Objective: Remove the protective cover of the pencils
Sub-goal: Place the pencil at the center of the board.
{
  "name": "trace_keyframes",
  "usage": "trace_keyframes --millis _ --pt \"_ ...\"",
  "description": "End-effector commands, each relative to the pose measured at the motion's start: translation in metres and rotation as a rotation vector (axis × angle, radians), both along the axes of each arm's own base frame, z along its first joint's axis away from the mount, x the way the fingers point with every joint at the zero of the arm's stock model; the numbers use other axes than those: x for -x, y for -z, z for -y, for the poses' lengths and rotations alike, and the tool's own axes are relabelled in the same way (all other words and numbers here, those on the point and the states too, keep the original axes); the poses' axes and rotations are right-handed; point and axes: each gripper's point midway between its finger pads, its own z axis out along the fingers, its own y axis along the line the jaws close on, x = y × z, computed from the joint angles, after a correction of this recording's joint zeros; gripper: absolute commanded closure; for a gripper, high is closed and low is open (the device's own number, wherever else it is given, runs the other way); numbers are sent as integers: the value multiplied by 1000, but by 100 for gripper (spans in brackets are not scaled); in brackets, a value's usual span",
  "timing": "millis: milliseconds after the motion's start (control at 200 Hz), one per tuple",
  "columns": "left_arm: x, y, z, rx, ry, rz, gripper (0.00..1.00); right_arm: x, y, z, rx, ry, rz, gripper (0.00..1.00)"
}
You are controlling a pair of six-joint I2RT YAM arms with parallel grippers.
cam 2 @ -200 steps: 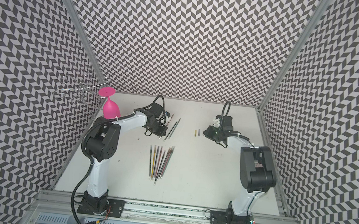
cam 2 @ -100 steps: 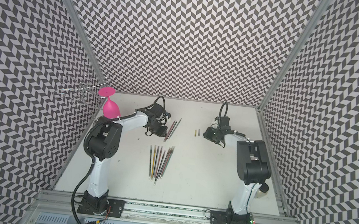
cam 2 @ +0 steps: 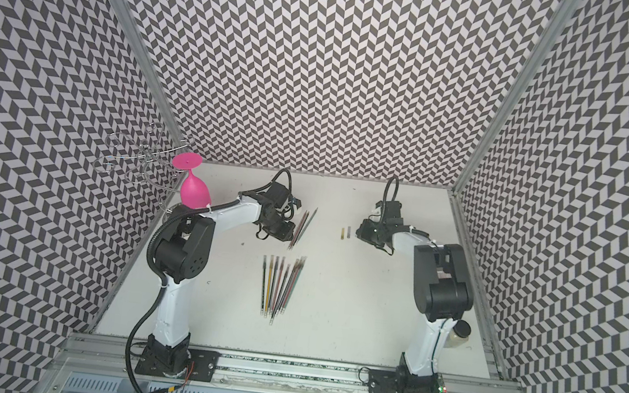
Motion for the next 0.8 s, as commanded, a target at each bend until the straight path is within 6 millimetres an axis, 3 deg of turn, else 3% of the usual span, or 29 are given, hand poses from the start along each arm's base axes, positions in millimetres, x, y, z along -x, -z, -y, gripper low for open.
trace_keyframes --millis 0,390,576,796 --pt "-2 -39 13 45 32 97 84 -4 8 -4 31 -16 -1 93" --pt "8 -69 27 92 65 154 85 -6 18 -7 24 -23 -18 81" --pt "9 -69 30 101 71 152 86 -7 16 -9 11 -25 -11 74" --pt "9 -70 30 101 73 151 86 -9 10 -18 -43 -42 5 74"
